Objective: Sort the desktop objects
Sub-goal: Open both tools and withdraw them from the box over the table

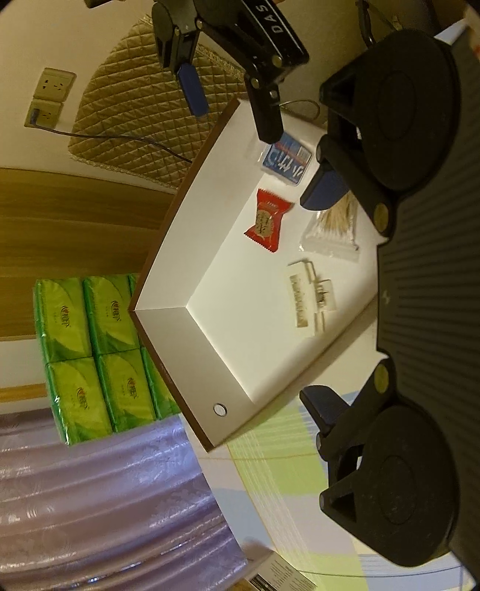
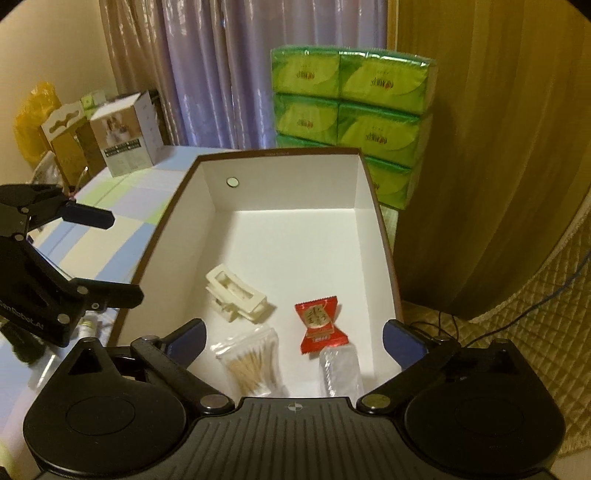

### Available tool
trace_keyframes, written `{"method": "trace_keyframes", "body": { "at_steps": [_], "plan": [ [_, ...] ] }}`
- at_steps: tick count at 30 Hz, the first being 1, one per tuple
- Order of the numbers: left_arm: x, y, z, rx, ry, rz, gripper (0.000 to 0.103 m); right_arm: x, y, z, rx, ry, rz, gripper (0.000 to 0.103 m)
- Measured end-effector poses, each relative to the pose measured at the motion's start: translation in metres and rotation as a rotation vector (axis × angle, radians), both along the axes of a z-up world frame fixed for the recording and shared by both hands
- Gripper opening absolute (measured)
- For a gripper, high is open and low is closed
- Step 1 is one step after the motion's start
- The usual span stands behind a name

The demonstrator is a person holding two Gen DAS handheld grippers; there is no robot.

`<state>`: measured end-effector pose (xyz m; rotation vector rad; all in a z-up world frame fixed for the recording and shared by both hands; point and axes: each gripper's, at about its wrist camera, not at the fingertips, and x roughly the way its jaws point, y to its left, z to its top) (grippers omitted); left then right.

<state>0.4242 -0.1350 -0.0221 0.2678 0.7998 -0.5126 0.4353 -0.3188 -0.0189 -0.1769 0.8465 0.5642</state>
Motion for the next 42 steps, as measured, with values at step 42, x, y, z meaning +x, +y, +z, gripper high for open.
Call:
{"method": "trace_keyframes", "body": {
  "at_steps": [42],
  "plan": [
    [-0.233, 0.065, 0.019, -0.065, 0.002, 0.206, 0.100, -0.192, -0.004, 0.010, 0.105, -0.004, -0.028, 0.101]
  ]
}}
